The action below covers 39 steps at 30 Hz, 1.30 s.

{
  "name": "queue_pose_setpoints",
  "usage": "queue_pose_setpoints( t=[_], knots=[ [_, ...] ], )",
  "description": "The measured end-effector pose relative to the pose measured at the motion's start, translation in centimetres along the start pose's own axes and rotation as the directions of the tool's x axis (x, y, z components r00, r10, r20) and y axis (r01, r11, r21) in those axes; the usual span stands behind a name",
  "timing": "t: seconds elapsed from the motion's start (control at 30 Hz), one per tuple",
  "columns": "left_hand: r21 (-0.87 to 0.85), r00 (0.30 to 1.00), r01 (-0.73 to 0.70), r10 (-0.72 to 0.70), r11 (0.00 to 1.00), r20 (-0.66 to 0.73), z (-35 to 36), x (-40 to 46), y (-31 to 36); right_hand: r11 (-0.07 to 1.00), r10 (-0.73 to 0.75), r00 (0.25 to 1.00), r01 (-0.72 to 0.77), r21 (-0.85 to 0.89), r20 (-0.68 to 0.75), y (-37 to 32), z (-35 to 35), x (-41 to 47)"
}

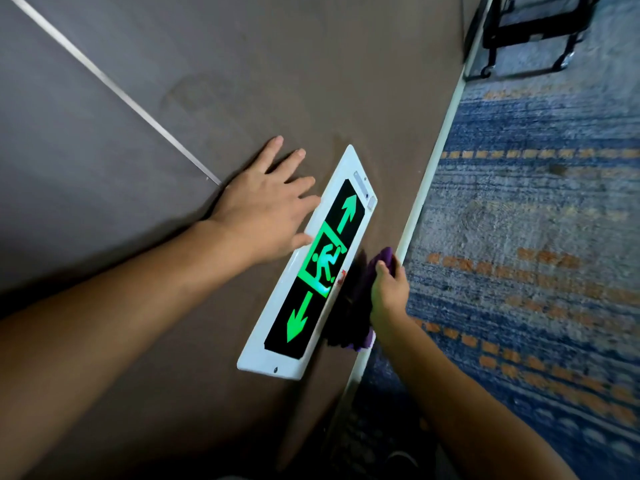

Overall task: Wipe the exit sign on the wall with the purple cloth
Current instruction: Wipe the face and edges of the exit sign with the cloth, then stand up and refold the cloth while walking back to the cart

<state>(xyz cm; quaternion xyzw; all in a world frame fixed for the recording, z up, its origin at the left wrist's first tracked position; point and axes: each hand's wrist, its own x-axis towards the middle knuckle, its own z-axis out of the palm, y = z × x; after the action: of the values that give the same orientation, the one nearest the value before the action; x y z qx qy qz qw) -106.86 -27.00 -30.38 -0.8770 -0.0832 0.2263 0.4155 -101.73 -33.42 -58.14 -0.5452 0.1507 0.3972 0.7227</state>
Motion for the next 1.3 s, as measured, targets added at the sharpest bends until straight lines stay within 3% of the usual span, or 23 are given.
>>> queue_pose_setpoints(
  t=[0.1,0.17,0.27,0.37,0.5,0.7,0.8,0.93,1.03,1.13,1.23,1.3],
  knots=[
    [-0.245,0.977,0.116,-0.155,0.963,-0.147,0.3,0.4,1.9,0.984,0.081,0.994,-0.091,0.154,0.073,-2.2,-2.4,-0.3],
    [-0.498,0.95,0.14,-0.257,0.856,-0.175,0.2,0.7,3.9,0.961,0.085,0.984,-0.123,0.246,0.16,-4.5,-3.4,-1.7],
    [-0.835,0.91,0.174,-0.409,0.522,-0.066,-0.4,0.2,8.1,0.916,0.05,0.966,-0.145,0.374,0.253,-8.2,-4.0,-3.6],
    [-0.955,0.902,0.182,-0.427,0.233,0.067,-1.2,-0.9,12.8,0.83,0.011,0.93,-0.213,0.516,0.366,-11.6,-4.6,-5.7],
    [-0.996,0.906,0.086,-0.417,0.005,0.076,-2.7,-2.6,17.6,0.803,-0.082,0.938,-0.138,0.579,0.337,-13.2,-6.9,-7.8],
    [-0.986,0.881,-0.024,-0.47,-0.163,0.056,-2.2,-4.6,19.5,0.862,-0.119,0.952,-0.042,0.506,0.282,-11.5,-10.2,-9.5],
    [-0.966,0.888,-0.053,-0.454,-0.252,0.07,-1.3,-5.0,18.8,0.934,-0.155,0.96,0.066,0.351,0.232,-10.2,-11.6,-8.8],
    [-0.93,0.906,-0.091,-0.418,-0.357,0.071,-0.6,-5.1,17.9,0.984,-0.114,0.961,0.073,0.164,0.252,-8.6,-13.6,-8.0],
    [-0.877,0.906,-0.118,-0.413,-0.465,0.098,-1.0,-4.3,17.6,0.974,-0.225,0.957,0.227,0.012,0.185,-8.7,-15.4,-8.3],
    [-0.804,0.891,-0.076,-0.403,-0.589,0.21,-1.4,-3.8,18.8,0.944,-0.304,0.937,0.32,-0.075,0.172,-9.2,-16.9,-8.7],
    [-0.732,0.863,-0.043,-0.394,-0.68,0.315,-2.4,-2.4,20.7,0.957,-0.261,0.948,0.279,-0.08,0.183,-9.3,-19.0,-7.5],
    [-0.775,0.849,-0.042,-0.431,-0.63,0.305,-3.9,-1.1,21.0,0.989,-0.148,0.97,0.151,0.0,0.191,-9.0,-20.6,-7.9]
  ],
)
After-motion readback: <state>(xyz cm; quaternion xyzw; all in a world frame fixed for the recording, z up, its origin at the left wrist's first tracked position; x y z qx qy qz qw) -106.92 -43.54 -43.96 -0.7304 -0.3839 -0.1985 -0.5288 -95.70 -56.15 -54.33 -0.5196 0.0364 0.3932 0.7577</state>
